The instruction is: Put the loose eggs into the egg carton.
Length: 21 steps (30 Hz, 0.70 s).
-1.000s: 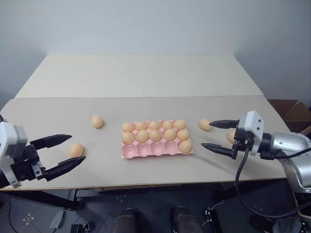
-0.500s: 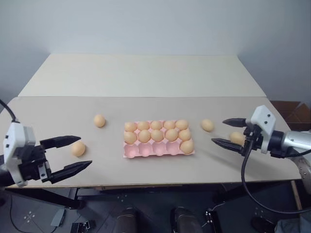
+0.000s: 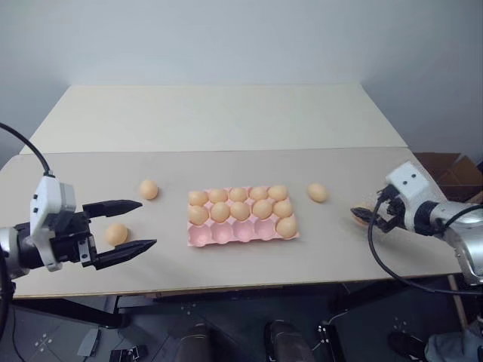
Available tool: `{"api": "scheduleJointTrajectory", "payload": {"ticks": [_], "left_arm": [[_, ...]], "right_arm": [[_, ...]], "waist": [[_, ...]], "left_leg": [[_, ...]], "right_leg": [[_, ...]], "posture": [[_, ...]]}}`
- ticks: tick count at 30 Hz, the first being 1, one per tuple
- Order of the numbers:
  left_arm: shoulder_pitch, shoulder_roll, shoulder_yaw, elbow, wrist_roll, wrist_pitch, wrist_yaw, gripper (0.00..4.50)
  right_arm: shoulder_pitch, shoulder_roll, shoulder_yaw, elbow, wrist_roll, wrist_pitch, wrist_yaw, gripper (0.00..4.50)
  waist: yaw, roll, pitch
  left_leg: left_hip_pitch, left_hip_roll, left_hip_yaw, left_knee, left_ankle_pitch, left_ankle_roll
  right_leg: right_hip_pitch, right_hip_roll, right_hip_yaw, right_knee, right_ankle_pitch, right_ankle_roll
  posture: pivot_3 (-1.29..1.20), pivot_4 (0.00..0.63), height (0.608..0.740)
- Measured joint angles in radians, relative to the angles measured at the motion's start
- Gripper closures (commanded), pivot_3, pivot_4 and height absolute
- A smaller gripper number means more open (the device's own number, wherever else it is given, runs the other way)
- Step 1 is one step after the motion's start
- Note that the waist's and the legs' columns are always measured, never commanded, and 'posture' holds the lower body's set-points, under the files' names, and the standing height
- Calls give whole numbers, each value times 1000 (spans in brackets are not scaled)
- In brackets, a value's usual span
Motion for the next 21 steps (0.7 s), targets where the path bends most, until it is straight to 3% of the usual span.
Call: {"api": "scheduleJointTrajectory", "payload": {"ticks": [3,6,12,21], "left_arm": [[2,-5,-1,-9,1,0,4,22],[8,-8,-1,-15,2,0,7,0],[22,-8,4,-17,3,0,8,0],[26,-8,13,-20,5,0,7,0]], "right_arm": [[-55,51,26,103,-36,7,-49,0],[-111,99,43,216,-70,7,-97,588],[-122,120,37,207,-64,12,-98,2500],[-134,188,-25,-212,47,184,-118,2608]], "waist": [[-3,0,0],[-4,0,0],[-2,0,0],[-6,0,0]], "left_leg": [[0,0,0,1,0,0],[0,0,0,1,0,0],[0,0,0,1,0,0],[1,2,0,1,0,0]], "right_leg": [[0,0,1,0,0,0],[0,0,1,0,0,-1],[0,0,1,0,1,1],[0,2,0,2,1,1]], "posture": [[0,150,740],[0,150,740],[0,150,740],[0,150,740]]}}
